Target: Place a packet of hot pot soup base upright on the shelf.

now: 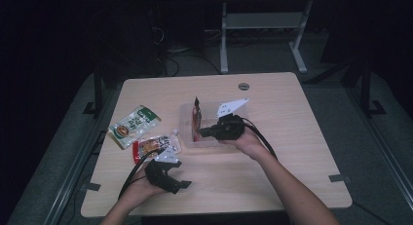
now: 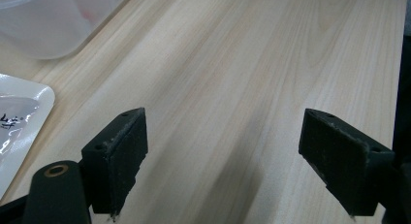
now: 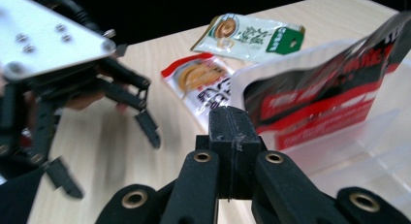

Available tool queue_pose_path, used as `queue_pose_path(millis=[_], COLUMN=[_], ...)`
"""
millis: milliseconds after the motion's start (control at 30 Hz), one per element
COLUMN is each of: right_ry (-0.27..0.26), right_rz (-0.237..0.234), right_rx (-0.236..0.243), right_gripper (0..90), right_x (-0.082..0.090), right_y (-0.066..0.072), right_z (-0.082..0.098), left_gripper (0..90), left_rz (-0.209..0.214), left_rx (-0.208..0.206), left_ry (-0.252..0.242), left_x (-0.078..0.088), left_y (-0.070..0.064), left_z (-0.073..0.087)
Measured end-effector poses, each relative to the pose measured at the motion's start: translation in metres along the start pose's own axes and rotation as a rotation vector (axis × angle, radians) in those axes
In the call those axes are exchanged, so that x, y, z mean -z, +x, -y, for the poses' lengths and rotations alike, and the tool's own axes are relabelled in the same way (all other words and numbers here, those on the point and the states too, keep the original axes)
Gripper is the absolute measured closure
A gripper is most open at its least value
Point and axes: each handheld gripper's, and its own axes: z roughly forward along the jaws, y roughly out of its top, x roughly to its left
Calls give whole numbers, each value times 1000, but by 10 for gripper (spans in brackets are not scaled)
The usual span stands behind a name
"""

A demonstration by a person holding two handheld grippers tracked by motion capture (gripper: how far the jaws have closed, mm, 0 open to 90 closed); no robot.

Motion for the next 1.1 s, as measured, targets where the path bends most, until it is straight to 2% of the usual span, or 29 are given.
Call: queue_pose_path(millis=[33,67,133,167,400,500,533,700,833,1100], right_ry=[-12,-17,-32,-35,-58,-60,-57,-11,14,56], right_rz=[-4,4,30,40,64,60,61,74,91,133], right_rx=[-8,-4,-3,-3,-6,-17,-15,-13,-24,-30], right_gripper=[897,897,898,898,897,897,891,748,622,440], right_x=[-2,-3,-4,-5,1,6,8,17,24,36], right_y=[-2,-3,-5,-6,-10,-9,-8,-1,5,19], right_z=[-1,-3,-4,-5,-7,-7,-6,1,6,21], left_gripper=[173,173,174,174,176,176,176,193,194,218], left_rz=[-3,-1,-7,-11,-32,-38,-36,-41,-43,-46], left_rx=[10,4,23,17,29,25,38,25,38,32], left_ry=[-10,2,-8,-4,0,-6,-9,-8,-20,-21], left_x=[0,1,2,3,10,10,11,13,14,17], left_y=[0,1,0,1,1,2,1,3,3,4], left_z=[1,1,3,4,7,8,8,8,7,8])
